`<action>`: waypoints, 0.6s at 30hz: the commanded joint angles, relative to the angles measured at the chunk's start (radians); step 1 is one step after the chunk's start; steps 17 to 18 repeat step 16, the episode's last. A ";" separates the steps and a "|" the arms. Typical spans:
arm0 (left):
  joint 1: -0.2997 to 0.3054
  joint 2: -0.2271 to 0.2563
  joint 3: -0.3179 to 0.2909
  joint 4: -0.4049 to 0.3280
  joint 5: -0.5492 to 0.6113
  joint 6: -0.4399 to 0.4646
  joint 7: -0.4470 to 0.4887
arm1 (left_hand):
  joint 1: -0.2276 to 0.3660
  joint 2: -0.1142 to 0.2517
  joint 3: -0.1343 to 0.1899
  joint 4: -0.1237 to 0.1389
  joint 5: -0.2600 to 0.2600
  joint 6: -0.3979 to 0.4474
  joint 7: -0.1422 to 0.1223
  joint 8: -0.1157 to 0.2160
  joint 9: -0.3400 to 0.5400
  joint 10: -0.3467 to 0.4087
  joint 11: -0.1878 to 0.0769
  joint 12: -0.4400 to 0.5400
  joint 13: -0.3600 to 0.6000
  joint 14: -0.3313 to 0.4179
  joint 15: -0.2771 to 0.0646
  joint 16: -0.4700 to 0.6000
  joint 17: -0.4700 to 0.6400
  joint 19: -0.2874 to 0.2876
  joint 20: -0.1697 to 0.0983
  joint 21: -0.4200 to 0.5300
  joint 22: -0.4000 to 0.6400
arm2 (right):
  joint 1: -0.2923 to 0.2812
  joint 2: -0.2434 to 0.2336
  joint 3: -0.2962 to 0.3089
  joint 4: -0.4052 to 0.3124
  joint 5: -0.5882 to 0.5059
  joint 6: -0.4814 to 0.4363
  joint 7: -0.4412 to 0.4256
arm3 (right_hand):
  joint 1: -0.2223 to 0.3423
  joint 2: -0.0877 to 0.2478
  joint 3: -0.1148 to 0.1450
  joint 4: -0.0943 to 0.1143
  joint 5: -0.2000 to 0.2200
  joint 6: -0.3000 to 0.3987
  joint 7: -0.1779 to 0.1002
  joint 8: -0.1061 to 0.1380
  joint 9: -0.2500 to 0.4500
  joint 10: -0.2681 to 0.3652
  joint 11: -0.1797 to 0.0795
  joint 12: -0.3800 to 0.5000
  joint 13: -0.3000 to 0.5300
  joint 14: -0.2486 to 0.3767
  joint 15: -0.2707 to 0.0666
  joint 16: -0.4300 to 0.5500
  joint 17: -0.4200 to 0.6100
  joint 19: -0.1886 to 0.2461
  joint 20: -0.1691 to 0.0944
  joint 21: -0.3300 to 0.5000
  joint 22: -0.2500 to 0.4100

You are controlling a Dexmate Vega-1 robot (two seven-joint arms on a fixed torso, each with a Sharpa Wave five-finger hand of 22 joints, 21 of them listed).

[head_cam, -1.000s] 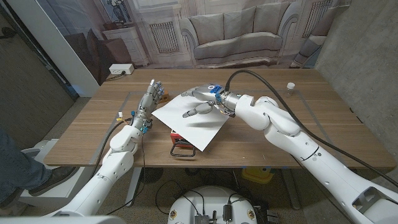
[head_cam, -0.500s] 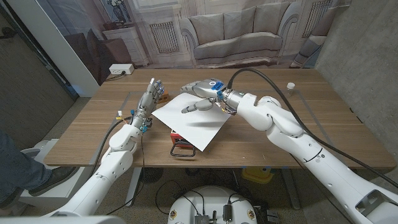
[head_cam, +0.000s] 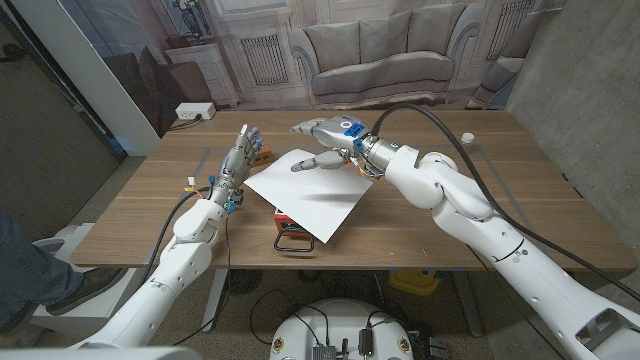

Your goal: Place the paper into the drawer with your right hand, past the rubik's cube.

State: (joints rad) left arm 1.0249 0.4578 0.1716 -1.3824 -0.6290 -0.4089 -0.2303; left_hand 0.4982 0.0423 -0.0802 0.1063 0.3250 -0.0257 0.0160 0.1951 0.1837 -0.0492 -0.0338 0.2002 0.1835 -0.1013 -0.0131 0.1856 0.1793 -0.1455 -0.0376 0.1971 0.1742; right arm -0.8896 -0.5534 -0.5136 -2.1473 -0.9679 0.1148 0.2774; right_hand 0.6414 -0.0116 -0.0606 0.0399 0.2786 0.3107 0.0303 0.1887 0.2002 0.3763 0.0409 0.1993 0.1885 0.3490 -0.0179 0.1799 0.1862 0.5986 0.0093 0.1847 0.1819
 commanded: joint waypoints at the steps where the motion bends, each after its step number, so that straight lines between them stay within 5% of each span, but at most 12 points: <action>1: 0.007 0.014 0.006 -0.012 -0.009 0.001 0.003 | 0.002 0.005 -0.004 0.003 -0.001 0.004 0.002 0.003 0.005 0.001 -0.006 0.003 0.005 -0.010 -0.002 0.001 0.002 -0.012 -0.033 0.002 0.006 | -0.009 -0.002 0.012 -0.019 0.002 -0.008 -0.037 | -0.002 -0.002 -0.005 -0.002 0.006 -0.001 0.000 0.006 0.000 0.004 0.005 0.005 0.001 -0.001 -0.003 0.005 0.002 -0.004 0.000 0.003 0.000; 18: 0.008 0.019 0.008 -0.006 -0.022 -0.008 -0.020 | 0.003 0.007 -0.007 0.003 -0.001 0.003 0.003 0.003 0.005 0.000 -0.009 0.002 0.005 -0.010 -0.001 0.001 0.002 -0.012 -0.034 0.002 0.006 | -0.023 0.011 0.006 -0.034 -0.017 -0.030 -0.054 | -0.002 -0.002 -0.008 -0.002 0.010 0.001 0.000 0.007 0.000 0.007 0.001 0.007 0.001 0.003 -0.006 0.008 0.002 -0.004 0.003 0.005 0.000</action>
